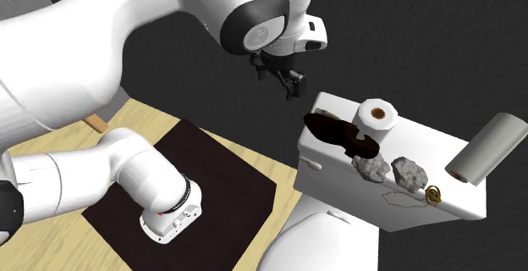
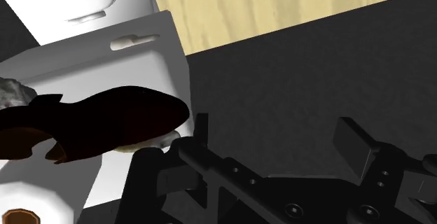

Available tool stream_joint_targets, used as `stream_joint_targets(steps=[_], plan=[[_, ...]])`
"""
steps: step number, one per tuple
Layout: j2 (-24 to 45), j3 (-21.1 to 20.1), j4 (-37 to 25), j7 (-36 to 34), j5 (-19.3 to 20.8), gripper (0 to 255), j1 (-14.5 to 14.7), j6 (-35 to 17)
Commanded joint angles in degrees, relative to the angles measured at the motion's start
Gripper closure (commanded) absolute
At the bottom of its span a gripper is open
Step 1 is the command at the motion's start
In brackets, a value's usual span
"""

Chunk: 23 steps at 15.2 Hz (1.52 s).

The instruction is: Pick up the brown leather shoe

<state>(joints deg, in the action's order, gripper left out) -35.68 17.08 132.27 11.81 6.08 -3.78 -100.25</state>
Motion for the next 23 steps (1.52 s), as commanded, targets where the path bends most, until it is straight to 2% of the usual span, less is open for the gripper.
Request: stream_joint_targets(steps=[1, 5, 9, 12, 15, 18, 22, 23], plan=[[2.7, 3.0, -2.4, 3.3, 0.0, 0, -0.3, 0.0], [9.4, 9.2, -7.9, 9.9, -1.3, 0, -0.2, -0.4], [17.4, 15.5, -14.6, 17.2, -4.3, 0, 0.1, -0.1], [24.6, 20.3, -20.5, 23.4, -8.2, 0, 0.2, 0.8], [33.1, 24.6, -27.3, 30.1, -13.8, 0, -0.8, 2.6], [42.8, 27.5, -35.1, 37.0, -20.6, 0, -3.9, 5.8], [55.9, 27.8, -47.6, 44.0, -29.4, 0, -11.9, 11.8], [55.9, 27.5, -47.7, 44.0, -29.3, 0, -12.1, 11.8]])
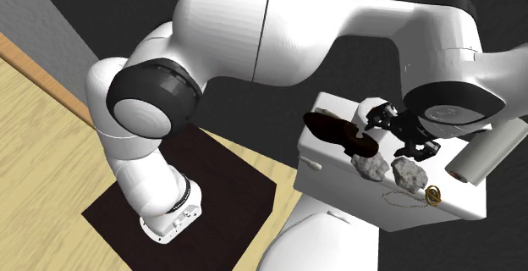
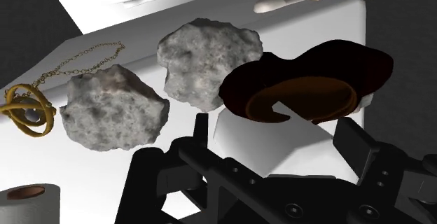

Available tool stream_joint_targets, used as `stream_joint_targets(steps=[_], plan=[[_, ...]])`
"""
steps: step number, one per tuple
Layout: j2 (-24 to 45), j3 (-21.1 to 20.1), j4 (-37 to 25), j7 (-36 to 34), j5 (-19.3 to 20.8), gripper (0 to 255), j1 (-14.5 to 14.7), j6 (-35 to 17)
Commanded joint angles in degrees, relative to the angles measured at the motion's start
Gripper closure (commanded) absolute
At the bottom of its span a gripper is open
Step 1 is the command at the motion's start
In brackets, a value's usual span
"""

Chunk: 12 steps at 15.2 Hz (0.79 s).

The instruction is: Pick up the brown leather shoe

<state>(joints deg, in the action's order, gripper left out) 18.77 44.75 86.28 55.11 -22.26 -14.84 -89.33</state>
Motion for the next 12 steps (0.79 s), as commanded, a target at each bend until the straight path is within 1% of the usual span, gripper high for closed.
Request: stream_joint_targets(steps=[1, 7, 9, 10, 12], plan=[[1.4, -0.2, -0.9, 0.8, -1.0, 0, -1.0, 0.2], [1.8, -0.5, 3.8, 1.9, -1.4, 0, -0.3, -4.6], [1.8, -0.5, 3.8, 1.9, -1.4, 0, -0.3, -4.6], [1.6, -0.4, 3.9, 1.9, -1.3, 255, -0.2, -4.6], [1.6, -0.4, 4.0, 1.9, -1.3, 255, -0.2, -4.6]])
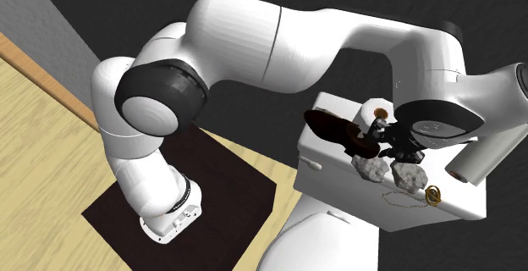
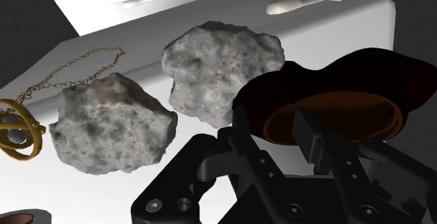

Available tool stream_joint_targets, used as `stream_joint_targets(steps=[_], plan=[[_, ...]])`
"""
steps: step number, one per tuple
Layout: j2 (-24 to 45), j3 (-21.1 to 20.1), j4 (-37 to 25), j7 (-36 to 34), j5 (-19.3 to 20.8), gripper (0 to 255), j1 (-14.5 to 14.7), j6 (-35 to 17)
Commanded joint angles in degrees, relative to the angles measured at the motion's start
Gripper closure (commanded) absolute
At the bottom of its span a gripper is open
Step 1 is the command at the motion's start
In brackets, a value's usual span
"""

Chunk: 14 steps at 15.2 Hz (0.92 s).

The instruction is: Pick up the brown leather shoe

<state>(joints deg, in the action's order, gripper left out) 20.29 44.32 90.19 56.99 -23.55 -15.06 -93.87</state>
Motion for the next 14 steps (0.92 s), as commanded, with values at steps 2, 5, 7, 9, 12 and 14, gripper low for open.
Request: stream_joint_targets(steps=[2, 5, 7, 9, 12, 14], plan=[[0.1, 0.0, 0.1, 0.0, 0.0, 255, 0.0, -0.1], [0.0, 0.0, 0.2, 0.0, 0.1, 255, 0.0, -0.1], [0.3, -0.1, -0.1, 0.0, -0.1, 255, -0.1, 0.0], [0.1, 0.0, -1.4, -0.3, 0.1, 255, -0.2, 1.4], [-0.1, 0.2, -3.6, -0.8, 0.2, 255, -0.6, 3.5], [-0.1, 0.2, -5.1, -1.1, 0.3, 255, -0.8, 5.0]])
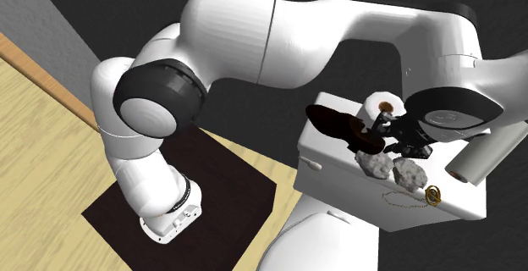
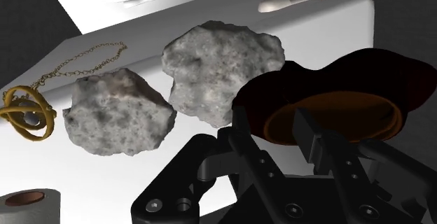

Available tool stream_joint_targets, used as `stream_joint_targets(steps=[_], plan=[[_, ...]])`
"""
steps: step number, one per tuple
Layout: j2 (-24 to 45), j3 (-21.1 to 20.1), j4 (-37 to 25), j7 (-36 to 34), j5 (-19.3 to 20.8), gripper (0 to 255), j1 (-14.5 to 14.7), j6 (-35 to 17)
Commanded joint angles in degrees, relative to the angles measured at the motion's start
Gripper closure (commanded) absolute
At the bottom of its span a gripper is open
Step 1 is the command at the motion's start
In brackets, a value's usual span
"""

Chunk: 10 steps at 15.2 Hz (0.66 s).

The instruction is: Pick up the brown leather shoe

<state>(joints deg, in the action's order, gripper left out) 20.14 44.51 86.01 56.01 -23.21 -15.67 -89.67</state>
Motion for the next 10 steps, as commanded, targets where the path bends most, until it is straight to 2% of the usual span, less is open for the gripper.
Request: stream_joint_targets(steps=[1, 8, 10], plan=[[0.1, 0.0, -1.8, -0.3, 0.0, 255, -0.4, 1.6], [0.7, 0.1, -8.0, -1.2, -0.4, 255, -1.8, 7.2], [0.7, 0.1, -8.2, -1.2, -0.4, 255, -1.8, 7.3]])
